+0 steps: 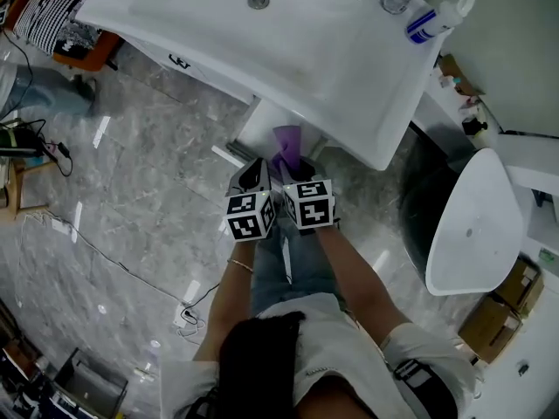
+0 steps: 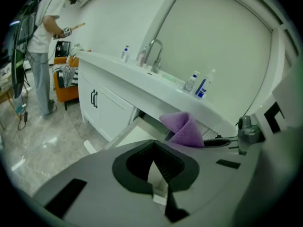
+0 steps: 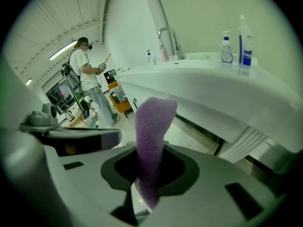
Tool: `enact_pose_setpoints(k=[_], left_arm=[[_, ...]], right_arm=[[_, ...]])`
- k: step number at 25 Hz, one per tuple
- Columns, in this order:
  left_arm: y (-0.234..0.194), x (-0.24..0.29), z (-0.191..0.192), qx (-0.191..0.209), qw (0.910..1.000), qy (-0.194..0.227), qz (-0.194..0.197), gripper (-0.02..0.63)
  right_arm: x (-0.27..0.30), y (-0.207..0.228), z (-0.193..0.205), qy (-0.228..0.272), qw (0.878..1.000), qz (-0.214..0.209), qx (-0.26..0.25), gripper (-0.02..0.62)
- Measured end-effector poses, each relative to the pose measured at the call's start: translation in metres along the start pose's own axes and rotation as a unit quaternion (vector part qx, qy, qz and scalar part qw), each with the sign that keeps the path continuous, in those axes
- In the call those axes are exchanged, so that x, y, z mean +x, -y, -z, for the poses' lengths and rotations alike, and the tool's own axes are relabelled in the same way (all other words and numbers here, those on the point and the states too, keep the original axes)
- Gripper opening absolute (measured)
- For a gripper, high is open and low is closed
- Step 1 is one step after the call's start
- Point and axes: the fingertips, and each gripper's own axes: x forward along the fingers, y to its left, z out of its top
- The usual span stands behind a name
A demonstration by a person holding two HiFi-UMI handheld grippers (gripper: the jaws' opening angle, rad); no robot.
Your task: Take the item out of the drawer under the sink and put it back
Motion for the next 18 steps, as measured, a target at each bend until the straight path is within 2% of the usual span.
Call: enact_pose_setpoints(k=[8,12,16,18], left_arm=[[-0.020,0.063,0.032,-0.034,0.9979,-0.053,0.013,0.003],[-0.025,0.084,0.032,-0.035,0.9967,-0.069,0.024,0.004],[-0.028,0.099,0.045,-0.051,0.9910,-0.116,0.042,0.003],[-0.032,0.105,0.048,-0.054,0.9899,-0.126,0.037,0.005]], right_arm=[[0.060,0.025,0.032,-0.027,1.000,-0.008,0.014,0.091],[0.086,0.038,0.040,-0.037,0.999,-0.009,0.017,0.092],[0.103,0.046,0.045,-0.050,0.998,-0.018,0.018,0.094],[0.111,0.050,0.050,-0.062,0.998,-0.021,0.010,0.094]])
